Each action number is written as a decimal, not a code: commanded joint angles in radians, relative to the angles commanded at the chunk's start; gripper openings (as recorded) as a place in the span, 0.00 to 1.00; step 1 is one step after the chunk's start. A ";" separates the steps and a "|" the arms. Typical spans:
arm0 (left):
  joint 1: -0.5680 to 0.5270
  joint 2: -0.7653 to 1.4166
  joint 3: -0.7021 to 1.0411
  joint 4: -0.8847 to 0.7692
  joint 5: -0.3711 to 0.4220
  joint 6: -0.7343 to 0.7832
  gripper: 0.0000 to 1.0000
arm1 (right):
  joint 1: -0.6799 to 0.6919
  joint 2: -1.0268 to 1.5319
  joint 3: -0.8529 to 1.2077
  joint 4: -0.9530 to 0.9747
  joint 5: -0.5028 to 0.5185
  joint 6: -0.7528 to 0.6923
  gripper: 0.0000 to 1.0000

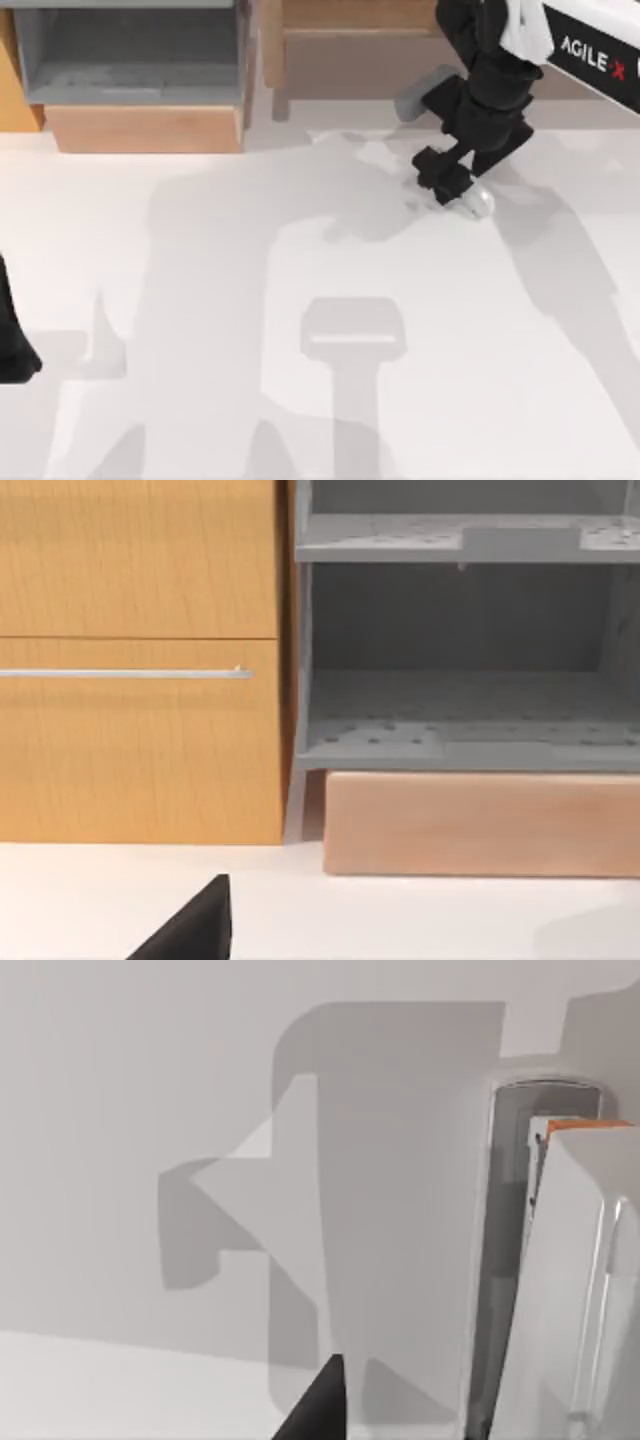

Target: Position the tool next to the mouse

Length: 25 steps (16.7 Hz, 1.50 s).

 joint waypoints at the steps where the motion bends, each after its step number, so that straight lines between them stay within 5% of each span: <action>1: 0.000 0.000 0.000 0.000 0.000 0.000 1.00 | 0.000 0.000 0.000 0.000 0.000 0.000 0.40; 7: 0.000 0.000 0.000 0.000 0.000 0.000 1.00 | 0.000 0.000 0.000 0.000 0.000 0.000 0.00; 25: 0.000 0.000 0.000 0.000 0.000 0.000 1.00 | -0.005 -0.006 0.109 -0.114 0.000 0.000 0.00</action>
